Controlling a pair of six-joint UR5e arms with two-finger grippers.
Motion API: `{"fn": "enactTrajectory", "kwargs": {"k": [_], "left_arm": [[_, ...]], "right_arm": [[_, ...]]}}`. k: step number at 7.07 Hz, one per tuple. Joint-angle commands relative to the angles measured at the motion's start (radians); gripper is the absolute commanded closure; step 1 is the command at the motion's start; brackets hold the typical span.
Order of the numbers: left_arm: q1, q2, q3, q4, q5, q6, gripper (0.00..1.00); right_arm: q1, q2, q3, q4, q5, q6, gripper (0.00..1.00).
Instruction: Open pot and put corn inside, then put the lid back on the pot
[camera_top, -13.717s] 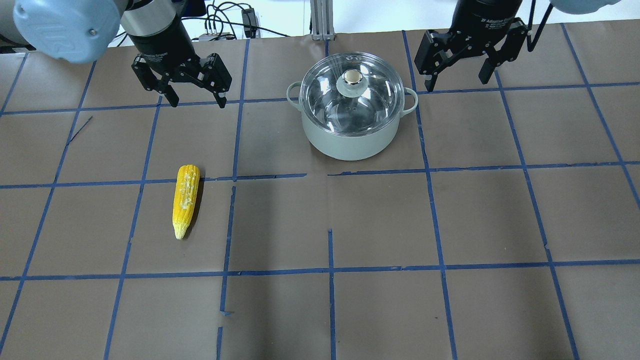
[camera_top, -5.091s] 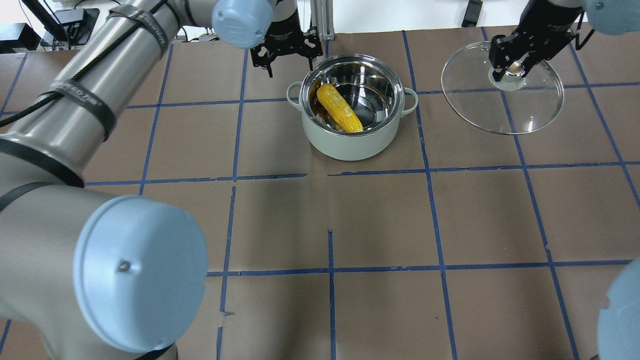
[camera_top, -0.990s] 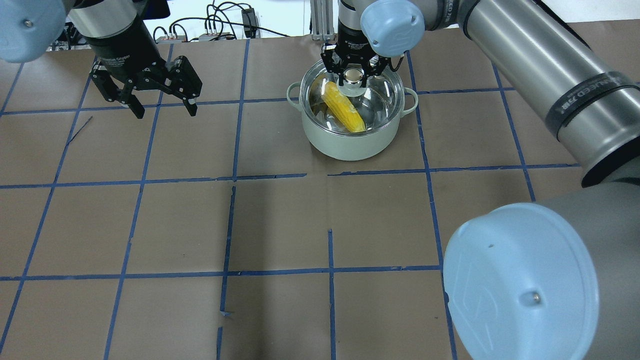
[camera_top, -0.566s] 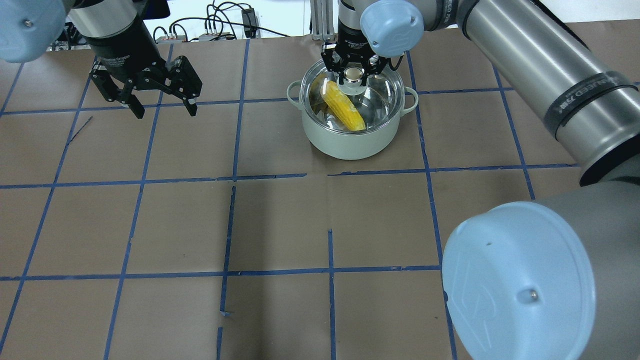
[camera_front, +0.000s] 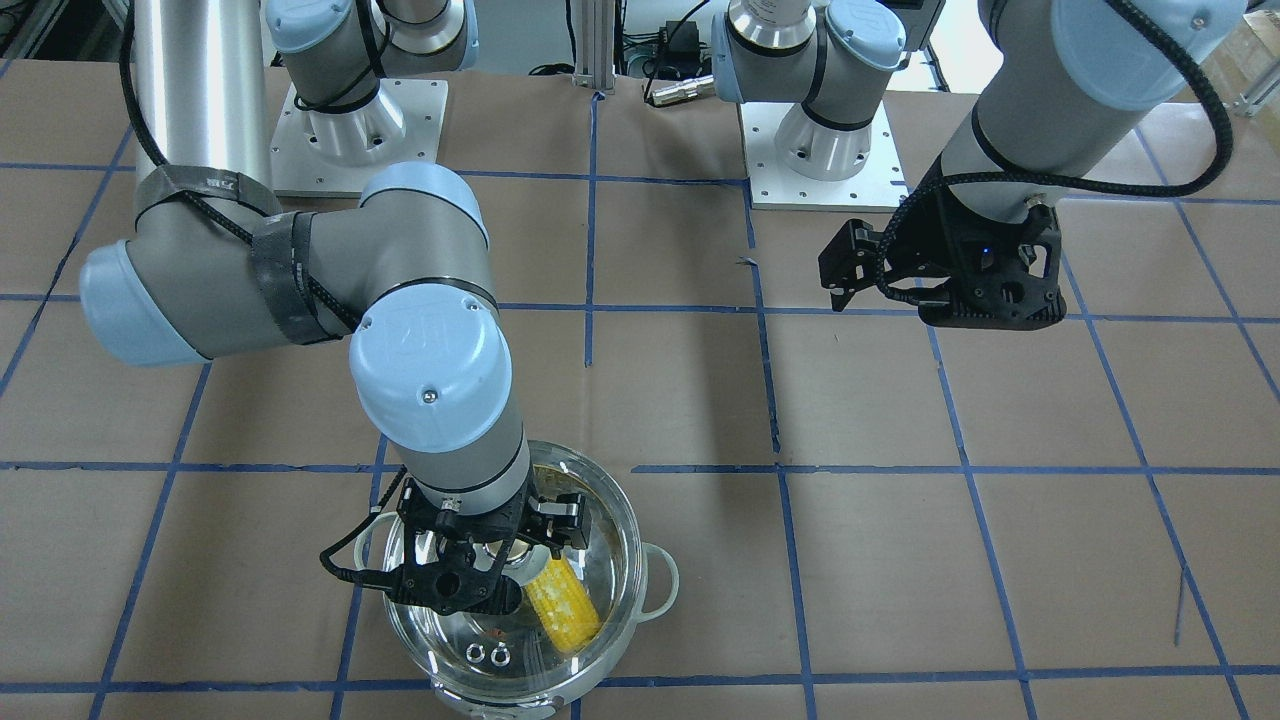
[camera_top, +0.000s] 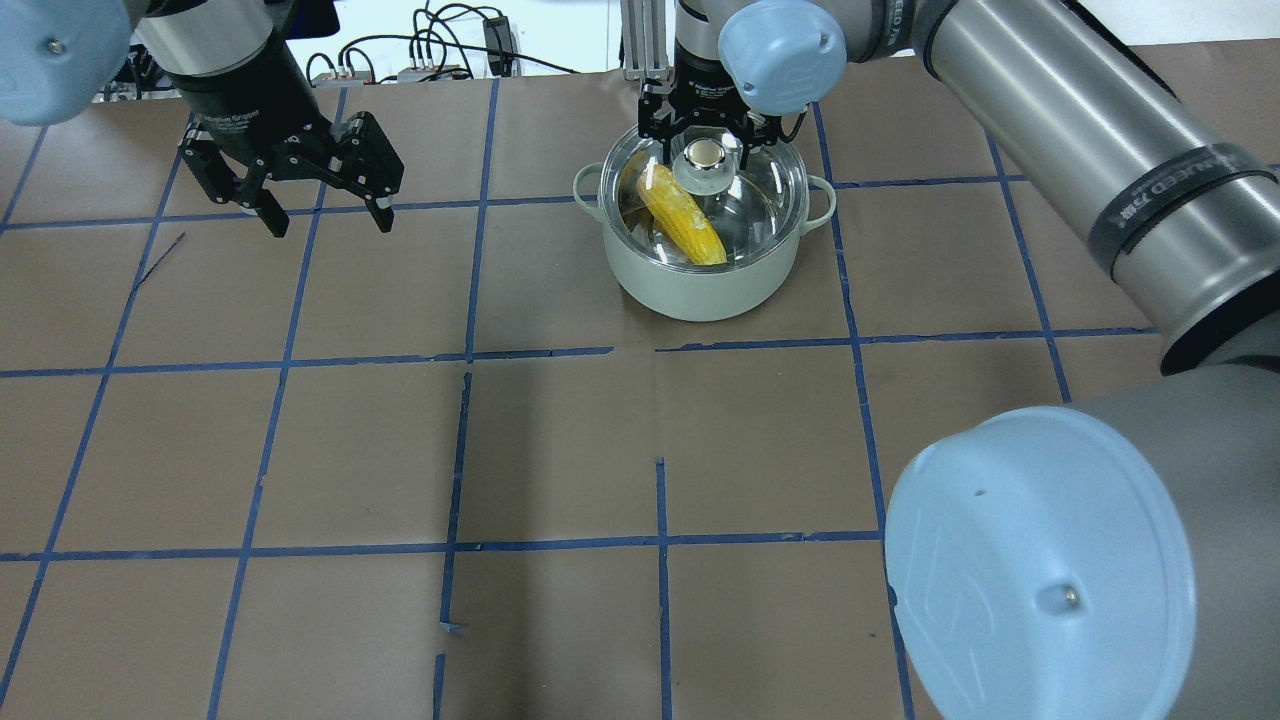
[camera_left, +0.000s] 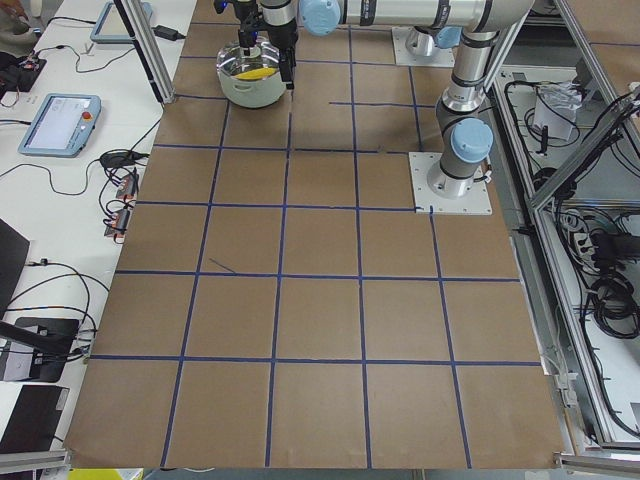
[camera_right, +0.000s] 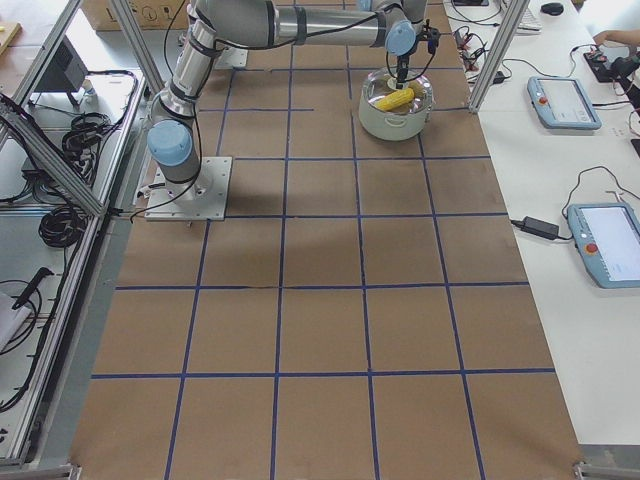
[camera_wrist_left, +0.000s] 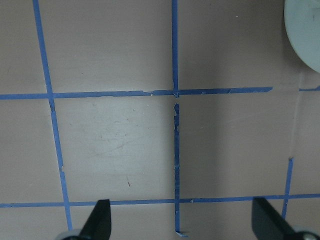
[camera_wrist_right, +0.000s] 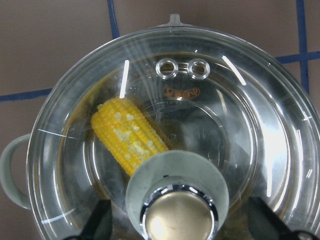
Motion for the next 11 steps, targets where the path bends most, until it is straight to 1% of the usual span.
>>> {"fn": "enactTrajectory", "kwargs": {"k": [1,3,4,6,7,8,9,11], "left_arm": [[0.0,0.0,0.0,0.0,-0.002,0.0,0.0],[0.0,0.001,0.0,0.0,-0.003,0.0,0.0],[0.0,0.002,0.0,0.0,-0.005,0.0,0.0],[0.0,0.002,-0.002,0.0,-0.008,0.0,0.0],[0.0,0.0,-0.002,0.0,-0.008,0.0,0.0],[0.0,0.0,-0.002,0.0,-0.008,0.0,0.0],[0.0,0.0,-0.002,0.0,-0.008,0.0,0.0],[0.0,0.0,-0.002,0.0,-0.008,0.0,0.0]], "right_arm": [[-0.022,-0.056,0.007,0.028,0.003,-0.102,0.0],[-0.085,-0.186,0.053,0.203,-0.011,-0.346,0.0],[-0.124,-0.266,0.12,0.211,-0.012,-0.435,0.0],[-0.218,-0.449,0.316,0.196,-0.002,-0.467,0.0],[-0.235,-0.507,0.353,0.225,-0.003,-0.465,0.0],[-0.234,-0.512,0.332,0.269,-0.005,-0.453,0.0],[-0.232,-0.503,0.314,0.272,-0.014,-0.448,0.0],[-0.232,-0.504,0.314,0.283,-0.011,-0.445,0.0]]}}
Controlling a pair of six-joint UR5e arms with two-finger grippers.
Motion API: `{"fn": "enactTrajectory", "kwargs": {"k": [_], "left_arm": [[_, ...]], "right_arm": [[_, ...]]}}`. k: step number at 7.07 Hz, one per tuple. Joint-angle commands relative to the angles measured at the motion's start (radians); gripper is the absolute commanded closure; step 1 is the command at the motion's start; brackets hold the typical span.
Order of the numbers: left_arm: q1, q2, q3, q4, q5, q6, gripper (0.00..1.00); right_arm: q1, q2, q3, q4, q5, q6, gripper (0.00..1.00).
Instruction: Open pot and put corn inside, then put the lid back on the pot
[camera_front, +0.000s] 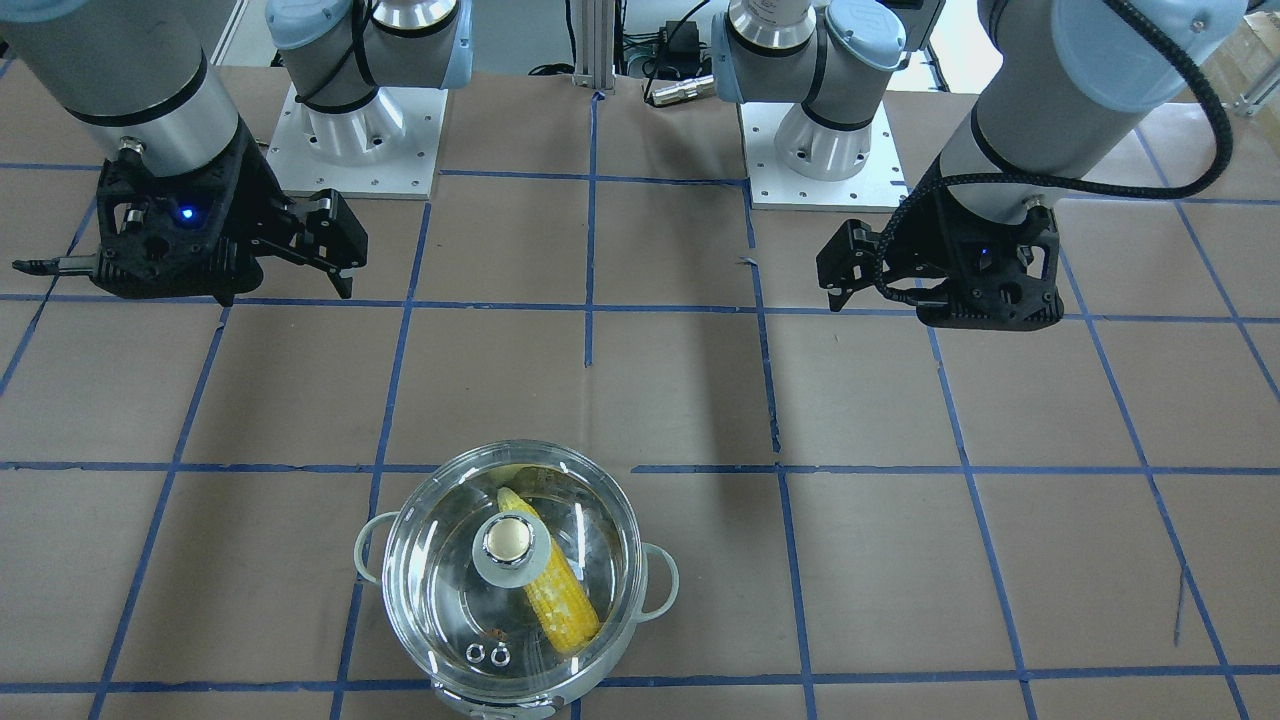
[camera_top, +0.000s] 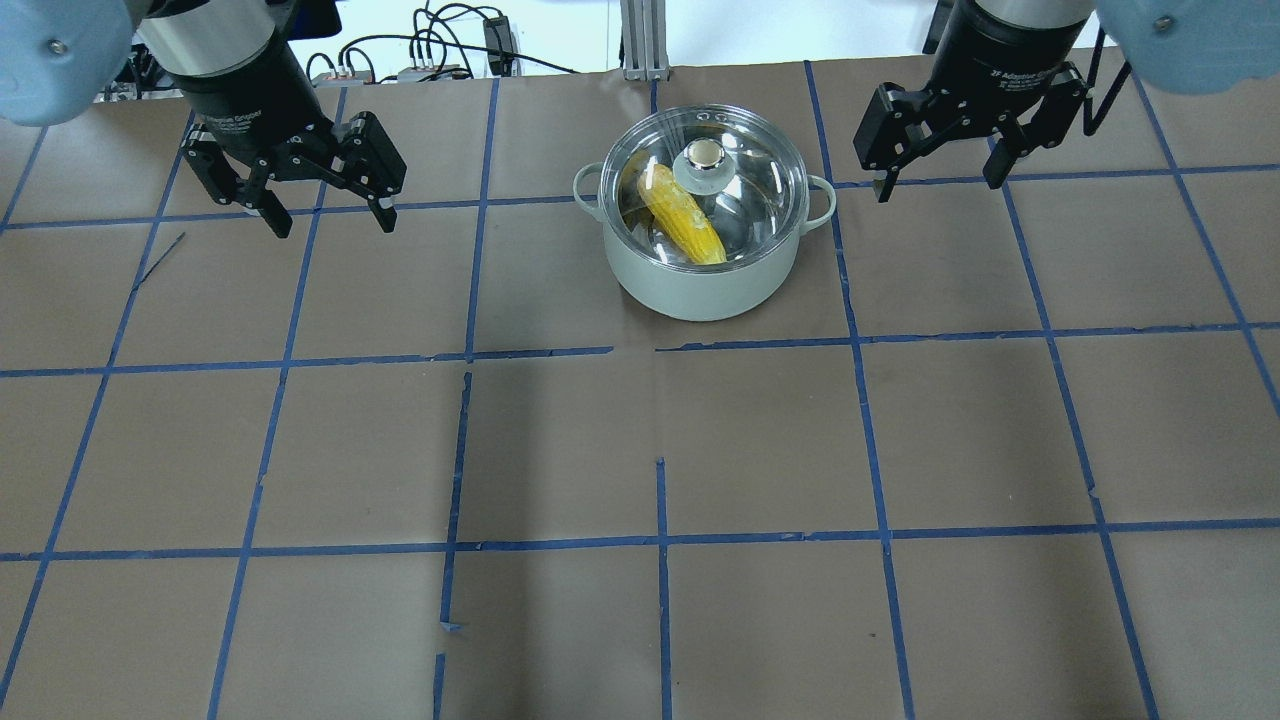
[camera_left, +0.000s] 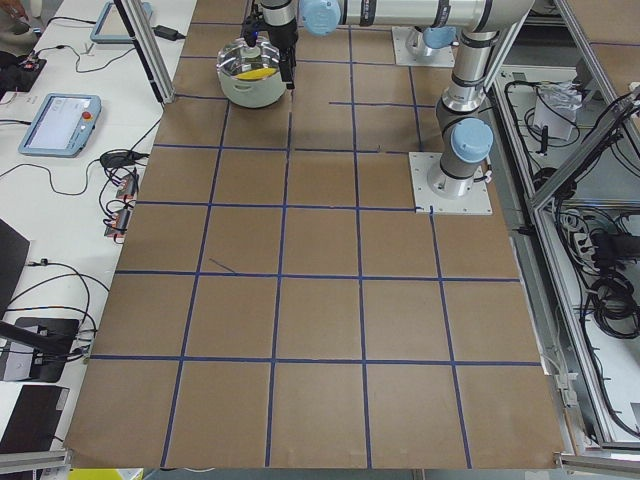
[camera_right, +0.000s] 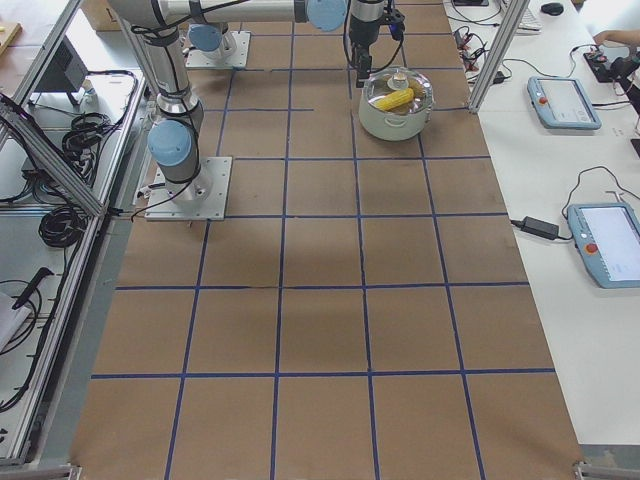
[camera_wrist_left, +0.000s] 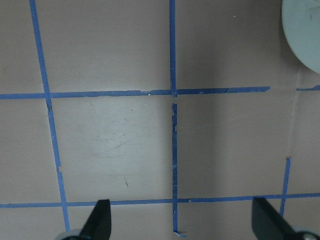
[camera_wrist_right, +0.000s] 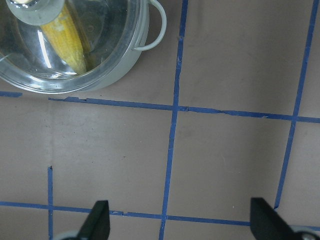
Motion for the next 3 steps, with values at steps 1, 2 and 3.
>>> {"fn": "enactTrajectory", "kwargs": {"k": [1,2,3], "left_arm": [[0.0,0.0,-0.002,0.0,0.0,0.0,0.0],[0.0,0.0,-0.002,0.0,0.0,0.0,0.0],[0.0,0.0,-0.002,0.0,0.0,0.0,0.0]], "right_arm": [[0.0,0.002,-0.007,0.002,0.007,0.004,0.0],[0.0,0.003,-0.004,0.008,0.001,0.004,0.0],[-0.003,0.008,-0.007,0.0,0.004,0.001,0.0]]}}
